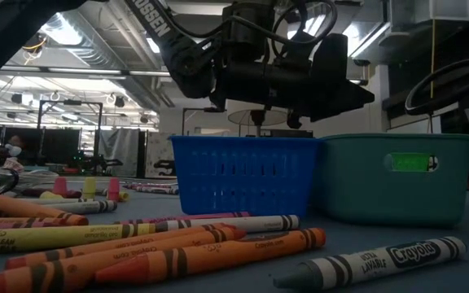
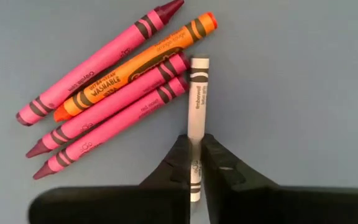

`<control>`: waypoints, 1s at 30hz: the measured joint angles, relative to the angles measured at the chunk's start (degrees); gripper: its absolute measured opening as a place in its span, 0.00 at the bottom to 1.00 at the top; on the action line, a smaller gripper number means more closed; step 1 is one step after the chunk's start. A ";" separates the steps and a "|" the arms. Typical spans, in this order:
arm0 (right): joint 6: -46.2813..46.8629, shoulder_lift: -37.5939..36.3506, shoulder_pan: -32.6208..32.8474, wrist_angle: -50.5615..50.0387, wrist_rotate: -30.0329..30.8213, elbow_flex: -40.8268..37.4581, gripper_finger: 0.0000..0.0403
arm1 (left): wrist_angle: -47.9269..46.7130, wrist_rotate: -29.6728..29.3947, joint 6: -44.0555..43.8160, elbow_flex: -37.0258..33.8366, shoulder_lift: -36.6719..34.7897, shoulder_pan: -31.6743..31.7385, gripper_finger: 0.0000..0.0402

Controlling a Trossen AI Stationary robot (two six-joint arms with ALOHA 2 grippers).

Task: Sort crayons
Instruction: Put the gray crayon into the blue bin

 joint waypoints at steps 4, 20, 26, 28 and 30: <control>-0.04 0.04 0.02 -0.08 0.42 0.00 0.06 | 0.00 0.44 0.02 0.00 -0.02 0.17 0.23; -0.63 -8.26 -0.02 -6.48 5.89 -0.22 0.07 | -6.14 10.28 4.63 -0.09 -5.12 4.79 0.23; -3.60 -12.98 -0.81 -6.40 11.79 -0.18 0.07 | -19.77 10.34 11.96 -0.07 -12.83 5.50 0.23; -5.55 -14.51 -2.10 -6.28 13.71 -0.17 0.07 | -26.11 10.33 13.86 -0.07 -15.77 5.60 0.23; -8.64 -15.99 -3.93 -5.77 15.69 -0.15 0.07 | -31.88 10.24 15.36 -0.07 -18.70 5.60 0.23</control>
